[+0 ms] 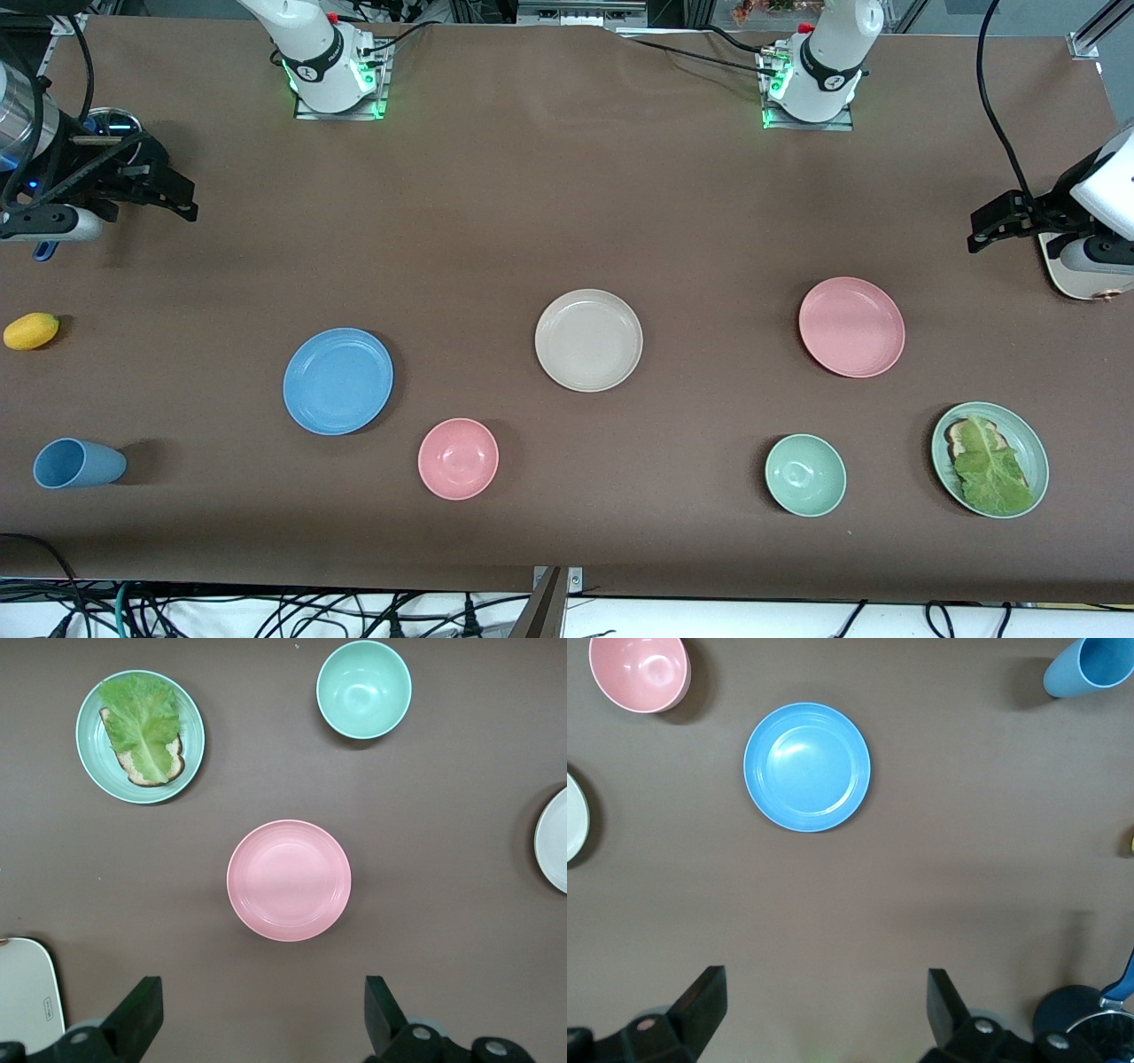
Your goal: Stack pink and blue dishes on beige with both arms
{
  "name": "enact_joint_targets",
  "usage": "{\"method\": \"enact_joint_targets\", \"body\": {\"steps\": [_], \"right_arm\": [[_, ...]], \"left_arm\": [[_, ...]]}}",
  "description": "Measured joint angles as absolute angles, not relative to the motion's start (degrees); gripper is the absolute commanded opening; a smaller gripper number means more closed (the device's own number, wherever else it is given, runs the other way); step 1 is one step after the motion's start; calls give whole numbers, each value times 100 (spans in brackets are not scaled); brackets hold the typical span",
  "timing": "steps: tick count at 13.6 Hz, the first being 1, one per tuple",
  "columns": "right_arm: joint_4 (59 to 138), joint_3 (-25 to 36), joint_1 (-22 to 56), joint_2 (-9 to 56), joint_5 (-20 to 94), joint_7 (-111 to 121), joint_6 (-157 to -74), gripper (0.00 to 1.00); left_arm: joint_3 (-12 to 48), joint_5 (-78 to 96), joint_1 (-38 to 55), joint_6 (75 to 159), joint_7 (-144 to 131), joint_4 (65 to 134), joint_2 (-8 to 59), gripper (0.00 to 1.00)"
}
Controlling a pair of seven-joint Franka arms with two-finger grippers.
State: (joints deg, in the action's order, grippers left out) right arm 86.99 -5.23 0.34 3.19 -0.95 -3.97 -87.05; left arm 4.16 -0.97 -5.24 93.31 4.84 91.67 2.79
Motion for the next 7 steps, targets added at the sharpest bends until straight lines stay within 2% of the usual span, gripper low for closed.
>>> {"method": "enact_joint_targets", "body": {"steps": [7], "right_arm": [[8687, -525, 36, 319, -95, -397, -8888, 100]], "left_arm": [[416, -97, -524, 9331, 484, 9167, 279, 100]]}}
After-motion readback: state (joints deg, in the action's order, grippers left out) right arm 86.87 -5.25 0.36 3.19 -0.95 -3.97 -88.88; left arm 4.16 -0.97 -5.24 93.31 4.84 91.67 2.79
